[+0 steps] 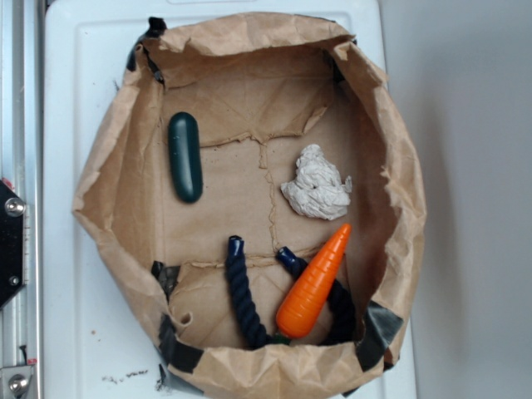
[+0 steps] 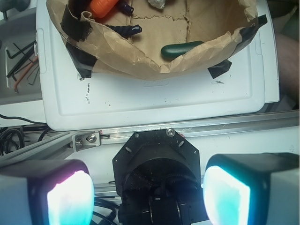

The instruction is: Grab the plastic pickle.

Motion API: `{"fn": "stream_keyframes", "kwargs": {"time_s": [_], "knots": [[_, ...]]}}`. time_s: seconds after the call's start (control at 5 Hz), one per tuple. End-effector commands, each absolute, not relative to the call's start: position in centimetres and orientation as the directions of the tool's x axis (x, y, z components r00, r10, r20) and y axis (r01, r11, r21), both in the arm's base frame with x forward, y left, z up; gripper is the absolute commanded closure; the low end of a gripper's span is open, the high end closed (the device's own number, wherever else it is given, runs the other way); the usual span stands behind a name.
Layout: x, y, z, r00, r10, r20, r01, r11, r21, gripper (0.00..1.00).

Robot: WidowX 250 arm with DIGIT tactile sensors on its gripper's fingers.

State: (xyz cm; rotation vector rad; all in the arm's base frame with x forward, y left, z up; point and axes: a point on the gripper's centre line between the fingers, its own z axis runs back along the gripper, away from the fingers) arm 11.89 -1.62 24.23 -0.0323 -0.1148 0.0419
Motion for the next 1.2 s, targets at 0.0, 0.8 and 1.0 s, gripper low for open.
{"fn": "stream_keyframes", "kwargs": {"time_s": [0.0, 0.8, 1.0], "knots": [[11.9, -1.6, 24.2, 0.993, 0.044, 0.114, -0.040, 0.999, -0.035, 0.00], [25.0, -1.2, 17.5, 0.822, 0.549, 0.152, -0.530, 0.834, -0.152, 0.00], [26.9, -1.0, 17.4, 0.809, 0.554, 0.195, -0.524, 0.831, -0.189, 0.00]]}}
